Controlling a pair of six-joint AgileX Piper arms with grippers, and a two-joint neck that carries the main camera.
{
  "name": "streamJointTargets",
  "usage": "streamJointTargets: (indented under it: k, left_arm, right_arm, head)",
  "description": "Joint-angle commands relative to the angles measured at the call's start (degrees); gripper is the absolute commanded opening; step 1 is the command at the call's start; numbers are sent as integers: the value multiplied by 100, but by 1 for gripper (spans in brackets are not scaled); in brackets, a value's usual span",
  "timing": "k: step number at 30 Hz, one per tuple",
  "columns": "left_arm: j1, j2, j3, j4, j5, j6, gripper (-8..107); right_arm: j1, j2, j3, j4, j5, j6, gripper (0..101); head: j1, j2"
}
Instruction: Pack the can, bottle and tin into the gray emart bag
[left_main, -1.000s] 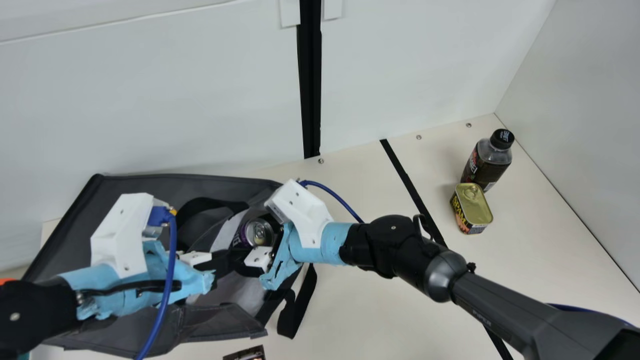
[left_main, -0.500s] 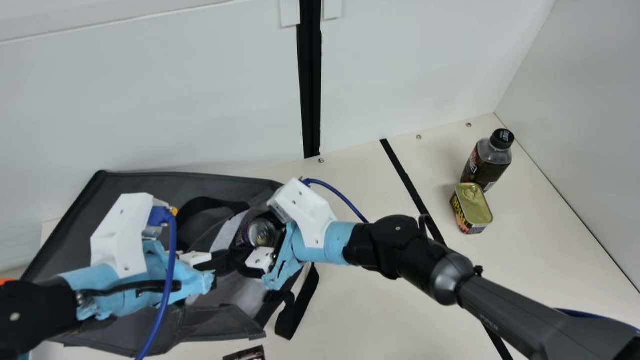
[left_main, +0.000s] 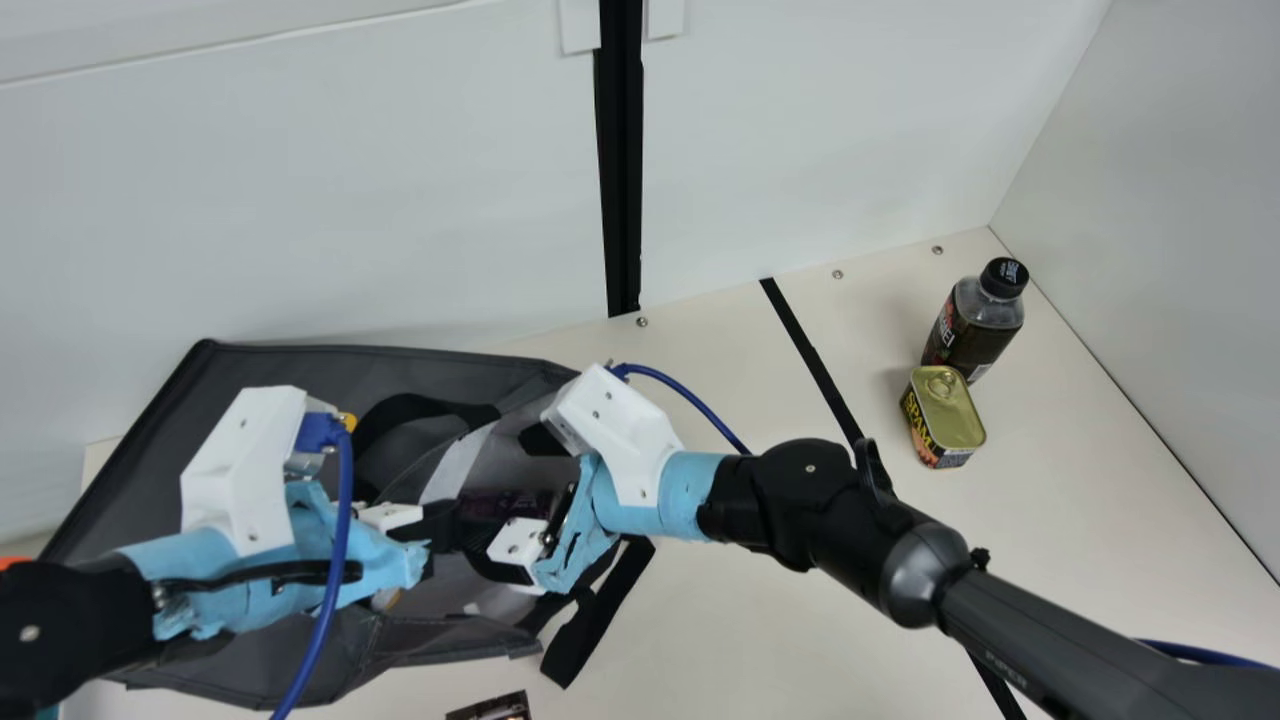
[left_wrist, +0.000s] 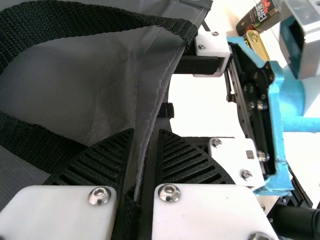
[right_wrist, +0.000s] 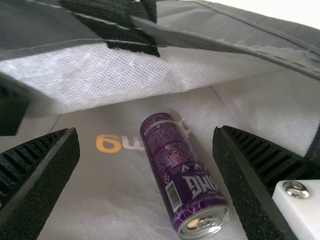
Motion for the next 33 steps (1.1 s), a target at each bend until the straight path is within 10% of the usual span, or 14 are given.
streamJointTargets:
  k: [1,33]
  left_arm:
    - [0,0,0,0,0,0,10]
    - [0,0,0,0,0,0,10]
  right_arm:
    - [-23,-62,30,-23,-14,37,91]
    - [-521,-1507,414,-1557,-304,1431,91]
  head:
    - [-130,-5]
    - [-130,-5]
